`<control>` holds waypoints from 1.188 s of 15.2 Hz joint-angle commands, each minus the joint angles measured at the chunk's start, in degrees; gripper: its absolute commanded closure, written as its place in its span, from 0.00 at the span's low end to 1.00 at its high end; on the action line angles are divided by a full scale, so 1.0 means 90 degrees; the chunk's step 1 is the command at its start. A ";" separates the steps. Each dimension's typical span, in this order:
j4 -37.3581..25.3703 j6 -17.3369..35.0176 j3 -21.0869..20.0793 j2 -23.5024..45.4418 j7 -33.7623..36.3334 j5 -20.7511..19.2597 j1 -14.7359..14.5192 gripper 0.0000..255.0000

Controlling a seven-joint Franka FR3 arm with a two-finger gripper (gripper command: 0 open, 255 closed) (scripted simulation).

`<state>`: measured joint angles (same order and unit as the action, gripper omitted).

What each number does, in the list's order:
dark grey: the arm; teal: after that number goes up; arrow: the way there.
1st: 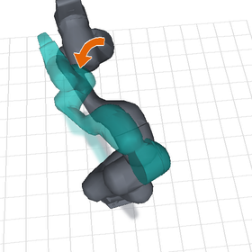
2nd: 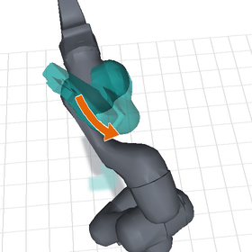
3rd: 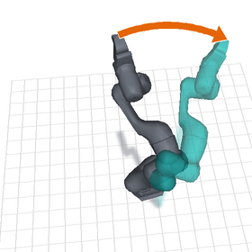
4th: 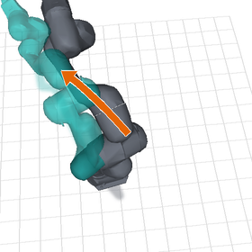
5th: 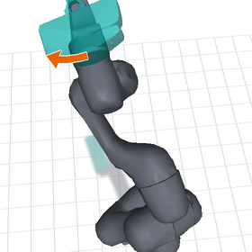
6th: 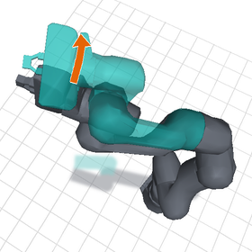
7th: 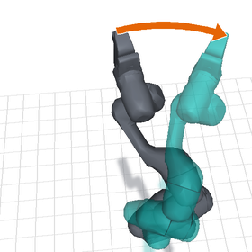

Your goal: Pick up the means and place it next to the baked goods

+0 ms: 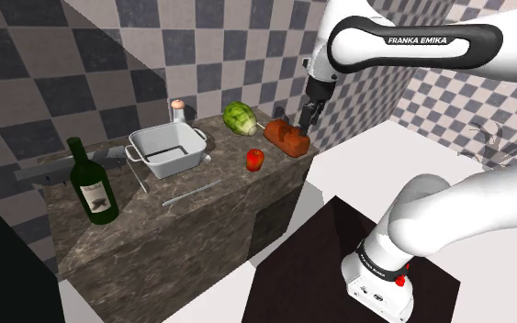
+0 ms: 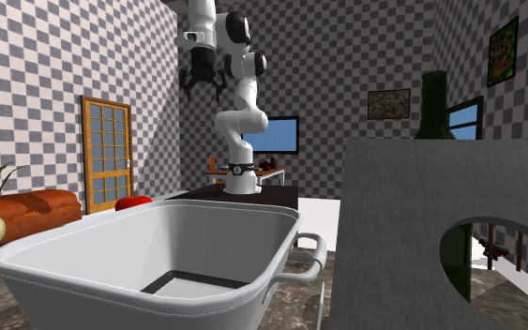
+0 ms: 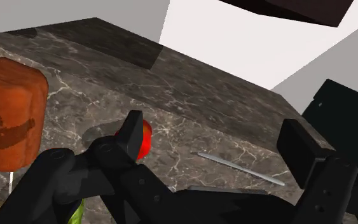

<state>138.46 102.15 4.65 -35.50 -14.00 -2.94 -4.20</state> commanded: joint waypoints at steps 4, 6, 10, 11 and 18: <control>-0.0147 0.0990 0.0181 0.1078 -0.0867 0.0015 -0.0310 0.00; -0.0265 0.1342 0.0234 0.1533 -0.1214 0.0052 -0.0429 0.00; -0.0585 0.1970 0.0294 0.2456 -0.1913 0.0176 -0.0655 0.00; -0.0681 0.2110 0.0298 0.2687 -0.2088 0.0216 -0.0706 0.00; -0.1506 0.2900 0.0175 0.4272 -0.3279 0.0528 -0.0978 0.00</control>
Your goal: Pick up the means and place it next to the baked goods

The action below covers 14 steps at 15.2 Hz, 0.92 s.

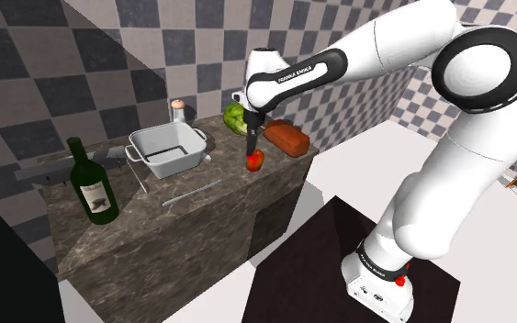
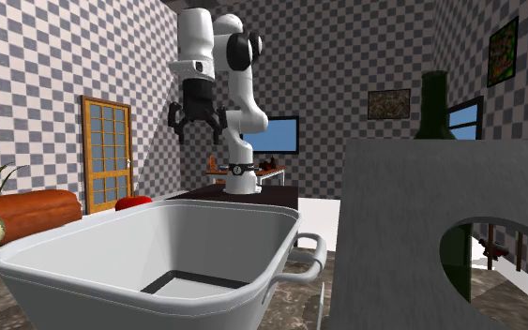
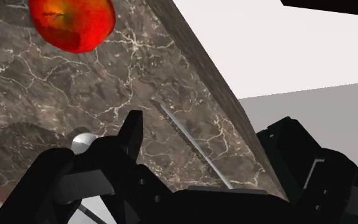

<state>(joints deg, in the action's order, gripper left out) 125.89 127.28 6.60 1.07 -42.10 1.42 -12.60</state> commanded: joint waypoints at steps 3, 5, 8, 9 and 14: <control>-0.0532 0.0351 -0.0166 0.0860 -0.0624 0.0150 -0.0117 0.00; -0.0832 0.0486 -0.0268 0.1284 -0.0913 0.0198 -0.0155 0.00; -0.1307 0.0650 -0.0432 0.1906 -0.1314 0.0231 -0.0210 0.00; -0.1471 0.0696 -0.0490 0.2110 -0.1438 0.0230 -0.0228 0.00; -0.2335 0.0860 -0.0775 0.3108 -0.2006 0.0152 -0.0341 0.00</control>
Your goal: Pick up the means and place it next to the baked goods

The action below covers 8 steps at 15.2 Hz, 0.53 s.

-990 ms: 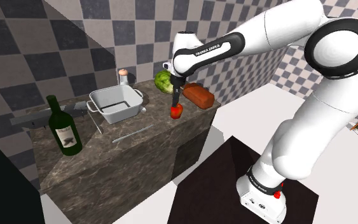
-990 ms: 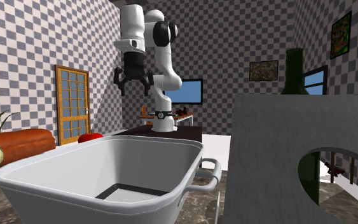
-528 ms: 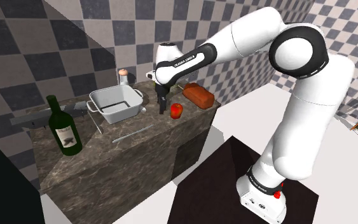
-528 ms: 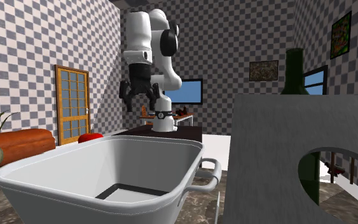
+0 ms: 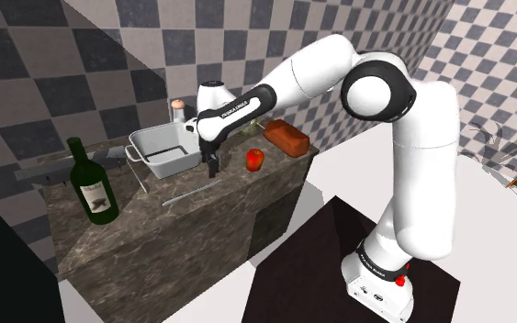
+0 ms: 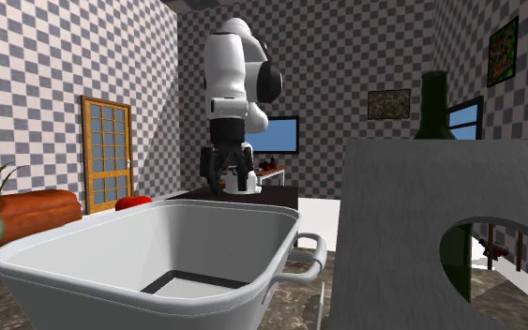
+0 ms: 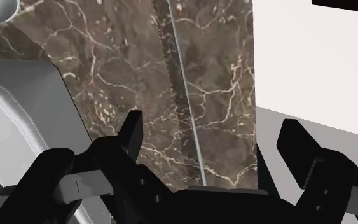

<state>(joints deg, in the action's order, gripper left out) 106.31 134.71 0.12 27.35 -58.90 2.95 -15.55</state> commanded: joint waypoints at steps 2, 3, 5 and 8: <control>-0.0524 0.0072 -0.0163 0.0579 -0.0346 -0.0078 -0.0073 0.00; -0.0710 0.0085 -0.0215 0.0774 -0.0447 -0.0112 -0.0106 0.00; -0.1090 0.0101 -0.0314 0.1161 -0.0645 -0.0189 -0.0182 0.00; -0.1366 0.0155 -0.0377 0.1487 -0.0777 -0.0248 -0.0243 0.00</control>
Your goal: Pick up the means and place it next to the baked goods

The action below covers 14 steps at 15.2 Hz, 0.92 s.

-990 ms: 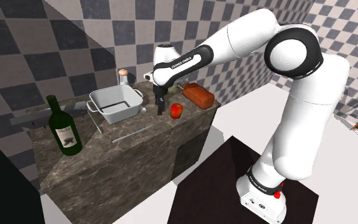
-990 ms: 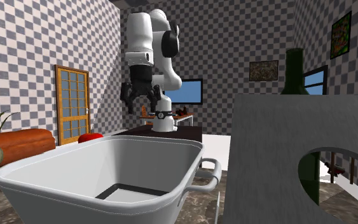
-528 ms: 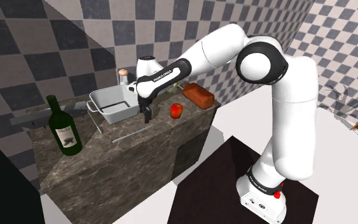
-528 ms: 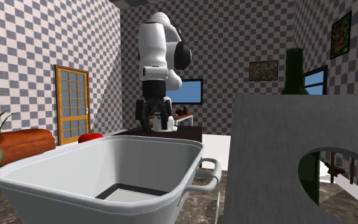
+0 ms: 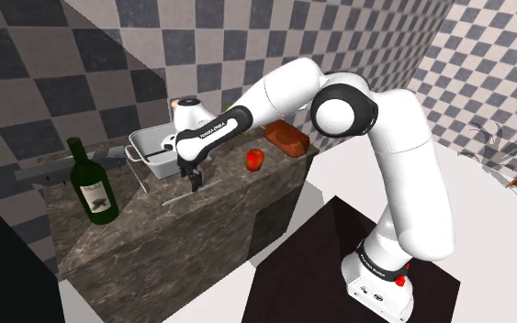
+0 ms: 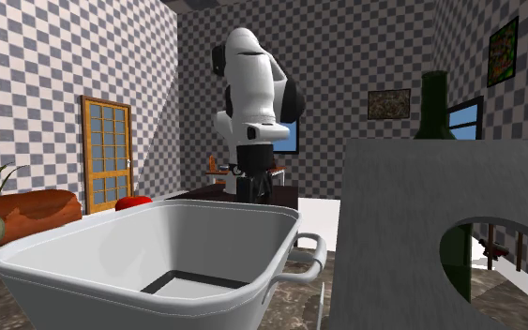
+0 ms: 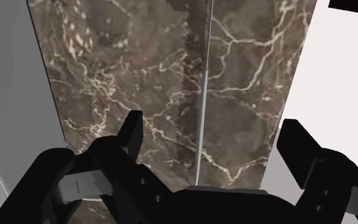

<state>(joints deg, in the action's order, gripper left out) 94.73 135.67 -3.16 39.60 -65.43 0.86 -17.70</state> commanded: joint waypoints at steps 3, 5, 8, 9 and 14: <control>-0.0121 0.0198 -0.0009 0.0316 -0.0048 -0.0021 -0.0015 0.00; -0.0153 0.0295 -0.0006 0.0445 -0.0045 -0.0025 -0.0023 0.00; -0.0188 0.0367 -0.0003 0.0552 -0.0044 -0.0028 -0.0029 0.00; -0.0188 0.0367 -0.0003 0.0552 -0.0044 -0.0028 -0.0029 0.00; -0.0188 0.0367 -0.0003 0.0552 -0.0043 -0.0028 -0.0029 0.00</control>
<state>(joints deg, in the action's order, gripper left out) 93.04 138.96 -3.19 44.57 -65.82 0.61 -17.96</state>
